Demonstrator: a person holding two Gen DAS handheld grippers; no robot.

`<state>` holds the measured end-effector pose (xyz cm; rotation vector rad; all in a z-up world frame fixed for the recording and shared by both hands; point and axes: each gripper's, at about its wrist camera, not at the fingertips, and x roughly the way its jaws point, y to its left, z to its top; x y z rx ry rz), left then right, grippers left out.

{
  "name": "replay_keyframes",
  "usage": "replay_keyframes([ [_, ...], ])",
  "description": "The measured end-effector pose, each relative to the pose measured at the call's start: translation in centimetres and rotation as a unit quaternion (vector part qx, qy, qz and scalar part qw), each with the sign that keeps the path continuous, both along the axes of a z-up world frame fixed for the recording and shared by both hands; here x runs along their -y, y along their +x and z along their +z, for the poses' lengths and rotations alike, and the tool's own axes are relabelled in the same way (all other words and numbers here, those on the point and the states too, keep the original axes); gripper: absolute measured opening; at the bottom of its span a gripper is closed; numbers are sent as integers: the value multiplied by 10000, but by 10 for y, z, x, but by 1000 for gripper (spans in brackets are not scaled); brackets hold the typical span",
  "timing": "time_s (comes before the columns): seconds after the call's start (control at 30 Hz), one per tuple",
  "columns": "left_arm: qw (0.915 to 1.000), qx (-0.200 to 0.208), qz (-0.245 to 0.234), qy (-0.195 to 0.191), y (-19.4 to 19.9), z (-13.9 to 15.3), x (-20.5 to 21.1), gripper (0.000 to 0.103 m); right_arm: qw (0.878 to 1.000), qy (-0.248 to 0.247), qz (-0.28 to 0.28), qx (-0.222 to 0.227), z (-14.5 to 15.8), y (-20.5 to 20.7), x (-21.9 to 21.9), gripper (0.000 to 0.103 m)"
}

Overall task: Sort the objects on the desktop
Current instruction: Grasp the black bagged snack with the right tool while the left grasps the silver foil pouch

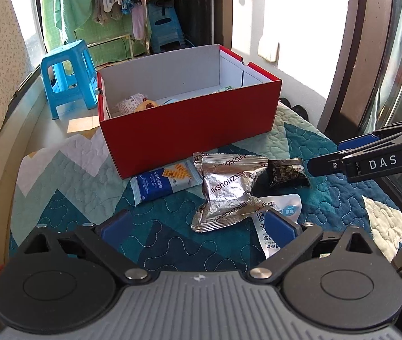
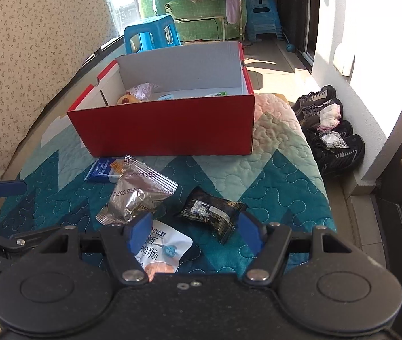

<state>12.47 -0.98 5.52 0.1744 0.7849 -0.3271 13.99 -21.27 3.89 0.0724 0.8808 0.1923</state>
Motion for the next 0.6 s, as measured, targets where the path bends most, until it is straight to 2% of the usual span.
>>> replay_keyframes([
  [0.2, 10000, -70, 35, -12, 15, -17, 12, 102, 9992, 118, -321, -199, -19, 19, 8, 67],
  [0.6, 9994, -322, 127, -47, 54, -47, 30, 102, 9972, 326, -453, -494, -48, 48, 4, 68],
])
